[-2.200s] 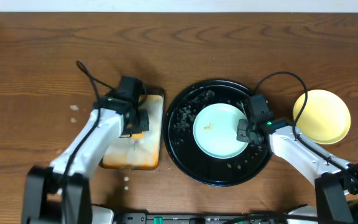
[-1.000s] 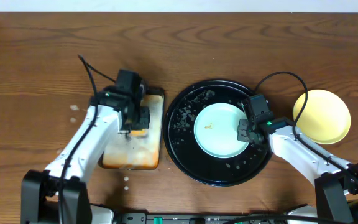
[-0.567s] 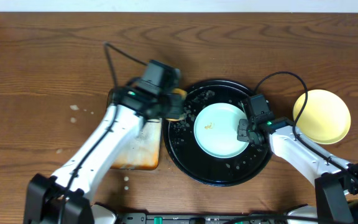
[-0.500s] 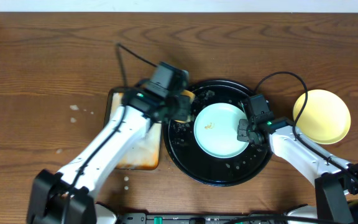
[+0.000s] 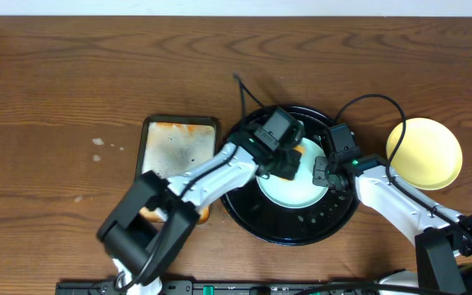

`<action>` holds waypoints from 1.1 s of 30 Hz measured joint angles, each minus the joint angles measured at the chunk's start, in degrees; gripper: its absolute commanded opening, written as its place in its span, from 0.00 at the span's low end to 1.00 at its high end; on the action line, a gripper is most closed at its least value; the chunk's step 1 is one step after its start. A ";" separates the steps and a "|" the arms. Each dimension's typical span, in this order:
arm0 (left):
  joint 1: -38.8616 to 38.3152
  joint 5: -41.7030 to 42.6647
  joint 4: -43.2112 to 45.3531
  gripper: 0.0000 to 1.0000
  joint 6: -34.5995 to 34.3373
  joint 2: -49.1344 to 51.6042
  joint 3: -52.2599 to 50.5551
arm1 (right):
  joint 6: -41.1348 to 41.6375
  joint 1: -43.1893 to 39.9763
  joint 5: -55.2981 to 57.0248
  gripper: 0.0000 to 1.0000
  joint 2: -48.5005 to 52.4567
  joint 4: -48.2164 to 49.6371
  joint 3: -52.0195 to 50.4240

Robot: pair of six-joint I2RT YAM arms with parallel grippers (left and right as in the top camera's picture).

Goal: Clean dirty plates on tray and stack at the side
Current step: 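Scrub the blue plate held by the right gripper with the sponge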

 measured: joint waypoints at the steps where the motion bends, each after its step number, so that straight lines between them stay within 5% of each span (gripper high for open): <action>1: -0.37 0.07 0.39 0.11 0.04 0.83 0.00 | 0.00 0.00 0.00 0.07 0.00 0.00 0.00; 13: -1.18 -2.56 1.29 0.11 1.95 6.62 3.13 | 0.07 -0.24 1.64 0.04 0.00 0.42 0.00; 33: -3.04 -29.51 -11.19 0.11 4.76 7.78 7.56 | 0.04 -0.24 1.22 0.02 0.00 0.09 0.07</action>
